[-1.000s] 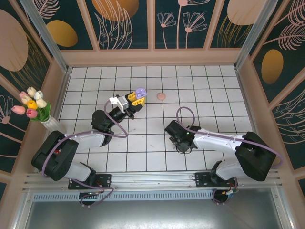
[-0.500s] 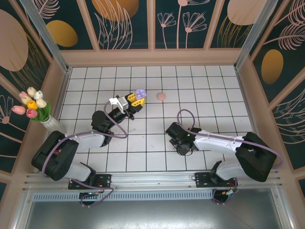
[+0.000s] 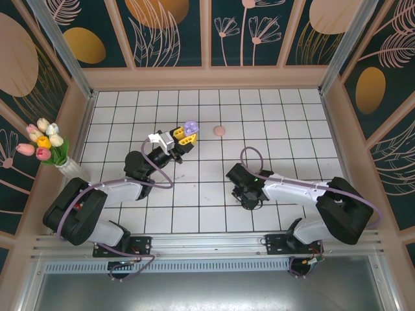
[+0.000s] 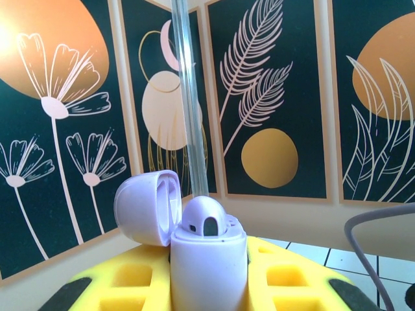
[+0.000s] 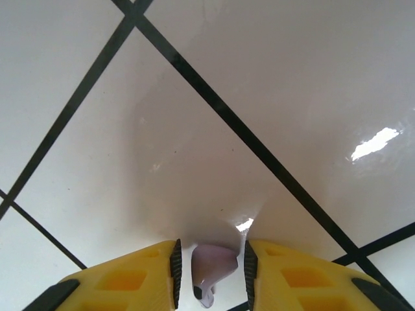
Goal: Insert the wireless bluetooth earbuds into the charging case
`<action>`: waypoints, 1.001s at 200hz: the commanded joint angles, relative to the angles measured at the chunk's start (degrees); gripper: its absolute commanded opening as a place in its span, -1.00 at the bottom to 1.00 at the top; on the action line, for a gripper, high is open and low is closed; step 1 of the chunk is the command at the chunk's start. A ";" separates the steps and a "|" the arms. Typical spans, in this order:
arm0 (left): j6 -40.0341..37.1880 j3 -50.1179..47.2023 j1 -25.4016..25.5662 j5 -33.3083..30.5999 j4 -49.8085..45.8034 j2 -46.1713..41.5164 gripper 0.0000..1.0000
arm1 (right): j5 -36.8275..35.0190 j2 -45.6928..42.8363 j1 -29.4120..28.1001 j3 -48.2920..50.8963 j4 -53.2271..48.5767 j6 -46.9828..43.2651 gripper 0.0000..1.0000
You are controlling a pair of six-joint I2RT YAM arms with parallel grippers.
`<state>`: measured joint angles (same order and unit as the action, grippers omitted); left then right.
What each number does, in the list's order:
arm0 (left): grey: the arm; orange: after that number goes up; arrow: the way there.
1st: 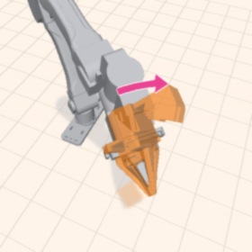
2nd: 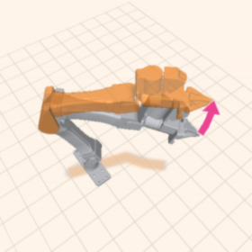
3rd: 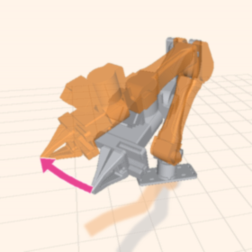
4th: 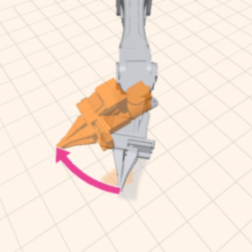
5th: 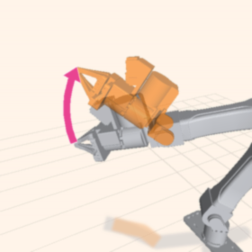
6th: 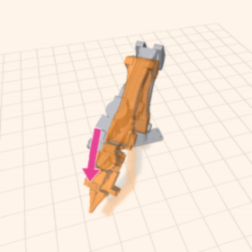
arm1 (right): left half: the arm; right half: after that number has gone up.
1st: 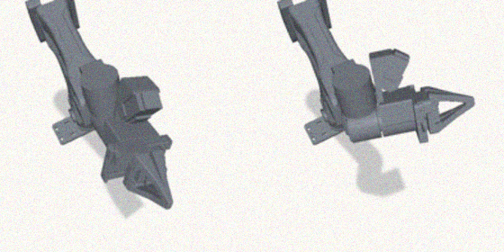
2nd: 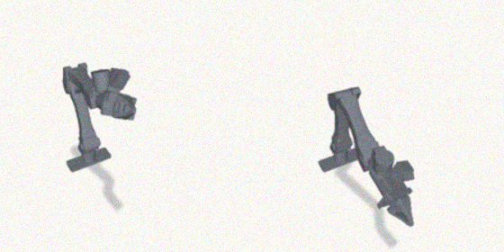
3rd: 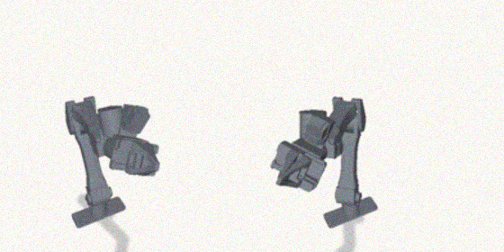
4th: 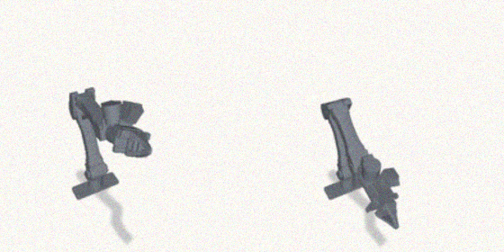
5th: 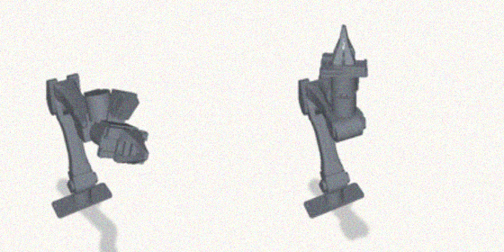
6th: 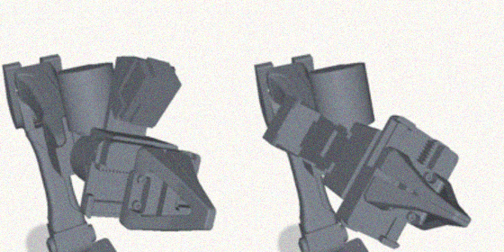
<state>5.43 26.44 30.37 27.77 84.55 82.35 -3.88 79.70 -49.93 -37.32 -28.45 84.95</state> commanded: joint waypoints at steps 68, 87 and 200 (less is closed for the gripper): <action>0.11 -0.64 0.35 -0.85 3.51 0.03 -1.00 | -0.04 11.96 2.33 -10.78 -3.55 -23.32 -0.58; 0.10 -0.77 0.36 -0.86 3.33 -0.14 -1.00 | -0.94 13.75 2.34 -13.12 -4.03 -29.57 -0.58; 0.71 -0.51 0.39 -0.77 3.52 0.27 -1.00 | -8.88 17.92 -1.75 -17.32 -2.57 -45.22 -0.58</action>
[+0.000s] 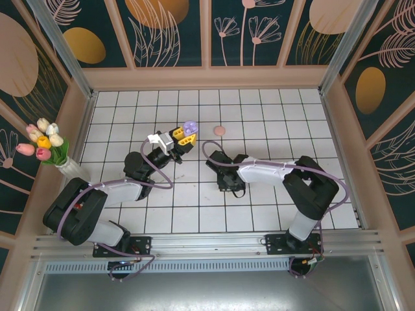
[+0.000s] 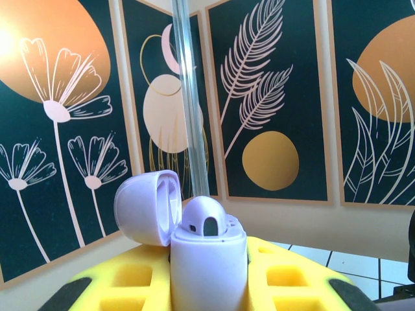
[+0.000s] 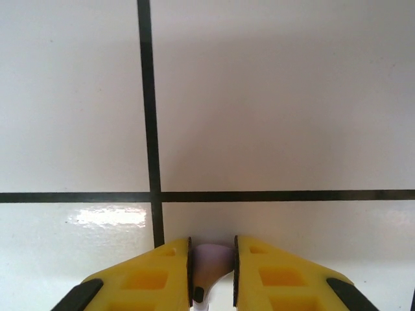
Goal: Insert the wireless bluetooth earbuds into the charging case
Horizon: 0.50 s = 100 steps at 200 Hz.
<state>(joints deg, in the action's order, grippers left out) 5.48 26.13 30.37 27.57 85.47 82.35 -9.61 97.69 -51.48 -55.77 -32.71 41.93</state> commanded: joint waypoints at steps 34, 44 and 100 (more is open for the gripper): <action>0.57 -0.07 0.36 -0.64 2.50 0.23 -1.00 | -4.05 -5.80 -0.26 4.10 5.89 -1.26 -0.58; 0.51 -0.03 0.33 -0.73 2.46 0.32 -1.00 | -4.35 -7.89 -0.12 5.01 7.27 -1.05 -0.58; -0.09 0.54 0.38 -1.12 1.34 -0.38 -1.00 | -7.04 -22.10 1.83 9.24 13.56 -0.49 -0.57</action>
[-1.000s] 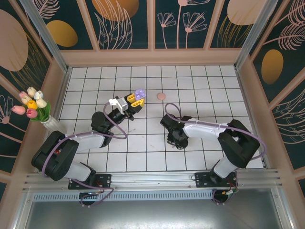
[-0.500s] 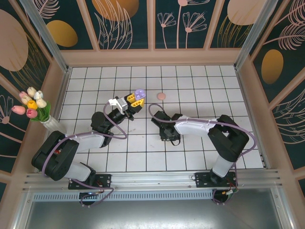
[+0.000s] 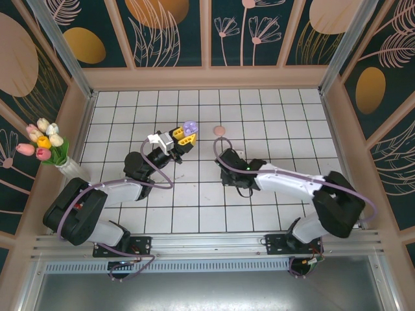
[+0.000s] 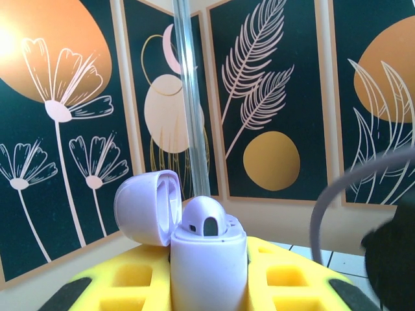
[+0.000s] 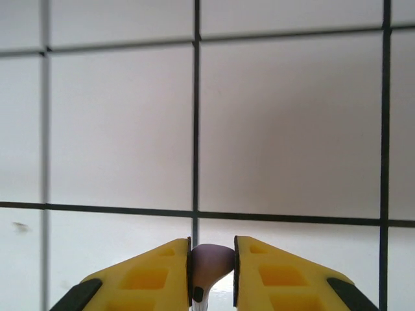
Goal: Insert the wireless bluetooth earbuds into the charging case
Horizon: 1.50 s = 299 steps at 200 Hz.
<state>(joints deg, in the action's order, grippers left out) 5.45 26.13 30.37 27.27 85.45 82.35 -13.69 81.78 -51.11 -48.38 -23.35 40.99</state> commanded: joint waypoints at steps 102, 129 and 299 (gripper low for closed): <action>-1.40 3.45 0.39 2.06 -2.87 -0.58 -1.00 | 1.78 -22.56 9.94 -5.88 15.05 -11.80 -0.55; -1.29 4.45 0.39 3.86 -3.72 0.26 -1.00 | 4.35 -20.51 10.07 -11.58 16.26 -15.61 -0.55; -1.11 11.81 0.42 8.79 -6.44 5.46 -1.00 | 18.80 -13.80 8.58 -18.86 23.37 -22.00 -0.56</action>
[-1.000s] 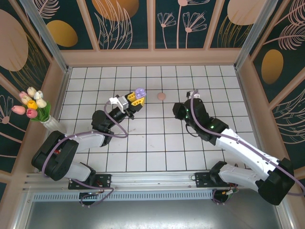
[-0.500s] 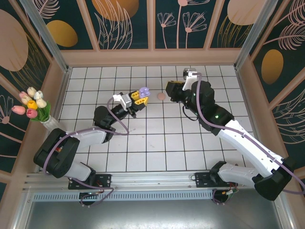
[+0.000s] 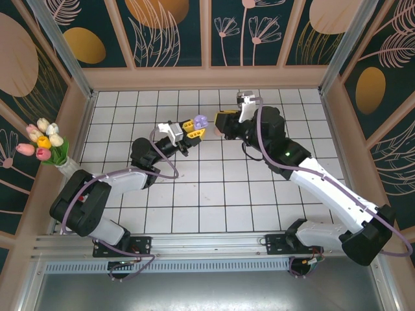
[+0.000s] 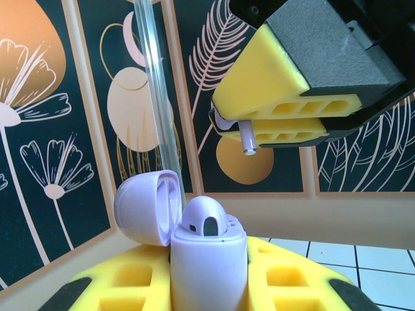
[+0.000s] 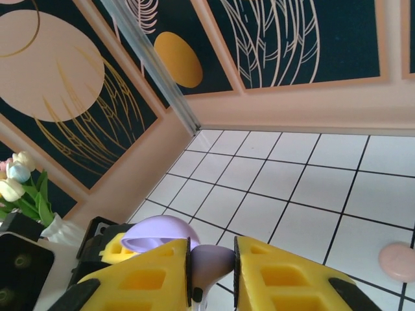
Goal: Insert the wireless bluetooth earbuds into the charging case
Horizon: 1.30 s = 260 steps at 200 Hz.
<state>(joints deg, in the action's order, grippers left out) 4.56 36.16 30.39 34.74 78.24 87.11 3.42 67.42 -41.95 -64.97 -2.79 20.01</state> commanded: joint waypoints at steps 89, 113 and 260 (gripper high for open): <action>0.01 2.25 0.77 0.95 1.12 1.31 -1.00 | 2.82 3.23 -1.35 -2.97 4.38 -0.21 -0.57; -0.04 2.25 0.88 0.80 1.15 1.22 -1.00 | 2.96 3.85 -1.60 -3.14 4.51 -0.17 -0.57; -0.22 1.89 0.84 -0.01 1.48 0.72 -1.00 | 3.17 5.97 -1.90 -1.48 4.71 0.56 -0.60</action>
<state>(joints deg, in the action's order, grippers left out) 4.58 36.82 30.96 34.44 78.13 88.14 6.13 73.23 -43.31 -66.24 -0.10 20.03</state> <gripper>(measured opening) 0.243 0.204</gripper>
